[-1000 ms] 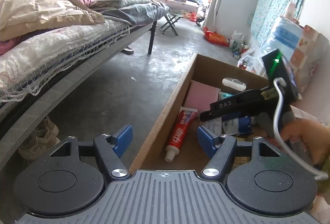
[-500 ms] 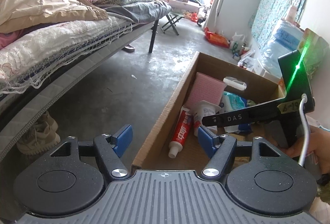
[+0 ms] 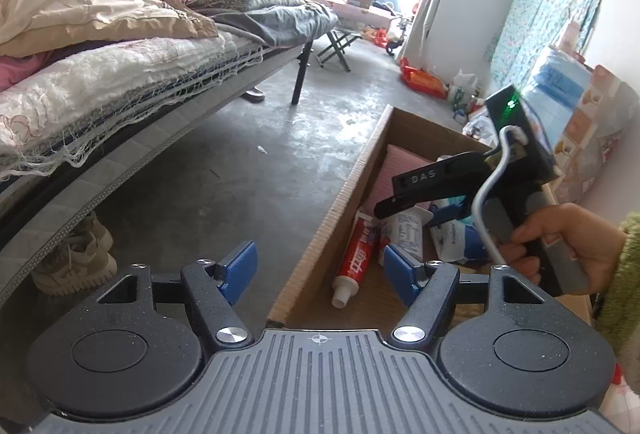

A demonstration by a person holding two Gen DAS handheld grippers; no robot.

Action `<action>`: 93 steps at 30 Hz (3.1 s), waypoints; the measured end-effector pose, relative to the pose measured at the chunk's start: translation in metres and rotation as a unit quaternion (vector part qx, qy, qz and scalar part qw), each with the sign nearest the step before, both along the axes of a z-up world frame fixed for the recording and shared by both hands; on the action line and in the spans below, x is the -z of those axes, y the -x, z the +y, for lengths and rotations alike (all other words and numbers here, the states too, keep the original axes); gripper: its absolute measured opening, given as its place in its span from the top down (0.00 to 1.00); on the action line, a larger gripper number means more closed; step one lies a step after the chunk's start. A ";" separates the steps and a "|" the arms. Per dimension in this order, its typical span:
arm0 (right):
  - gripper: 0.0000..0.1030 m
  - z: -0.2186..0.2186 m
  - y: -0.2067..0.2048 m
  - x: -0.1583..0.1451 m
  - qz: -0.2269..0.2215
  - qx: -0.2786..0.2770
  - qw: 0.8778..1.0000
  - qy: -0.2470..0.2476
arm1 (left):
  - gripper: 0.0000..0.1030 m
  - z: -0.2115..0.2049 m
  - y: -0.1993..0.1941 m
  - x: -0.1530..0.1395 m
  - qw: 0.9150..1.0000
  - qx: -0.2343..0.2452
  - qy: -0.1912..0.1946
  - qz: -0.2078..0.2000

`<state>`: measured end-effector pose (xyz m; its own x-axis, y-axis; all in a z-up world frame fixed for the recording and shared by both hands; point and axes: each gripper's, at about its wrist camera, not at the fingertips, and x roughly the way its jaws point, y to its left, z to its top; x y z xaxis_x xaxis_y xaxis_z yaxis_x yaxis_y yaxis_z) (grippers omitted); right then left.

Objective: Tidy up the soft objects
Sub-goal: 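Push the yogurt cup upright beside the toothpaste with the right gripper, then press the white yogurt cup down into the box with the right gripper, then move both grippers from the box over to the table of plush toys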

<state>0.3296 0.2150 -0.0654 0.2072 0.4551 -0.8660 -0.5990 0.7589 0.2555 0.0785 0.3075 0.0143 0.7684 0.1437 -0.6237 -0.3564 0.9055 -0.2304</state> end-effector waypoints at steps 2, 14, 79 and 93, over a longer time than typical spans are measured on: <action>0.23 0.003 -0.004 0.007 0.004 0.003 1.000 -0.001 | 0.32 0.000 0.001 0.001 1.000 -0.001 0.000 -0.001; 0.64 -0.024 0.040 -0.016 -0.099 -0.054 0.994 -0.004 | 0.32 0.002 0.006 0.004 1.000 -0.008 0.009 0.002; 0.37 0.018 0.058 -0.005 -0.101 -0.167 0.977 0.088 | 0.29 0.019 0.034 0.007 0.999 -0.027 0.026 -0.015; 0.16 -0.087 0.082 -0.102 -0.119 -0.104 0.983 -0.089 | 0.13 -0.009 0.045 -0.012 1.000 -0.018 0.003 -0.025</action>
<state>0.2481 0.1278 0.0362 0.2808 0.6483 -0.7077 -0.7953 0.5699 0.2066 0.0334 0.2988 0.0259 0.7931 0.1681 -0.5854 -0.3770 0.8904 -0.2552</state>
